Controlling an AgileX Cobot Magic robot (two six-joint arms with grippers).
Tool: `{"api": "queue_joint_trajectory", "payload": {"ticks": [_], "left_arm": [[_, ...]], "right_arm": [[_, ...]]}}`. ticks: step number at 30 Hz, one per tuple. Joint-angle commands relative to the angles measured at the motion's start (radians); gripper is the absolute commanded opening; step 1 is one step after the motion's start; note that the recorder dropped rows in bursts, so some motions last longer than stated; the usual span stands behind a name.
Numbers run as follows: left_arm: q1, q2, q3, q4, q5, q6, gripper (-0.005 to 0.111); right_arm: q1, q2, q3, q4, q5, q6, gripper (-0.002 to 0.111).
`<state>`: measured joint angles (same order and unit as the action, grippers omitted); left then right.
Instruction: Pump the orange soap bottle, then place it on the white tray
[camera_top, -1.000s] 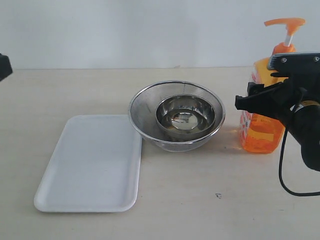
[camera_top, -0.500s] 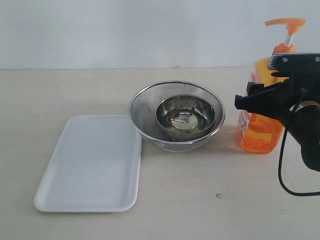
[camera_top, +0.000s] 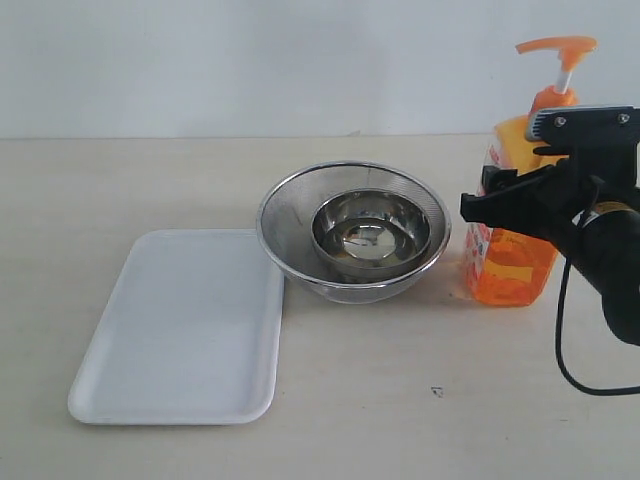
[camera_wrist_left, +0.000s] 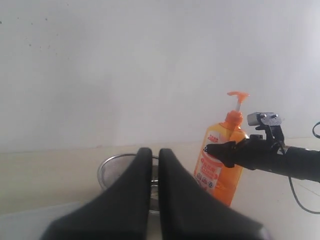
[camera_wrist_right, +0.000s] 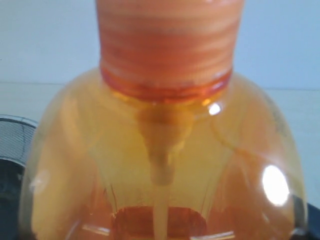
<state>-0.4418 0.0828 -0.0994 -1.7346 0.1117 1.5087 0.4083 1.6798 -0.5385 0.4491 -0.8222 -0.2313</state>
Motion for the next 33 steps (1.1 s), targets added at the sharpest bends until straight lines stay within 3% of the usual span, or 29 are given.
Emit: {"api": "queue_joint_trajectory", "payload": {"ticks": [1,33], "left_arm": [[0.002,-0.005,0.019,-0.010,0.008,-0.026,0.005],[0.002,-0.005,0.040,-0.010,0.012,-0.026,0.005]], "right_arm": [[0.002,-0.003,-0.002,-0.018,0.013,0.019,0.000],[0.002,-0.003,-0.002,-0.073,0.043,0.042,0.000]]}}
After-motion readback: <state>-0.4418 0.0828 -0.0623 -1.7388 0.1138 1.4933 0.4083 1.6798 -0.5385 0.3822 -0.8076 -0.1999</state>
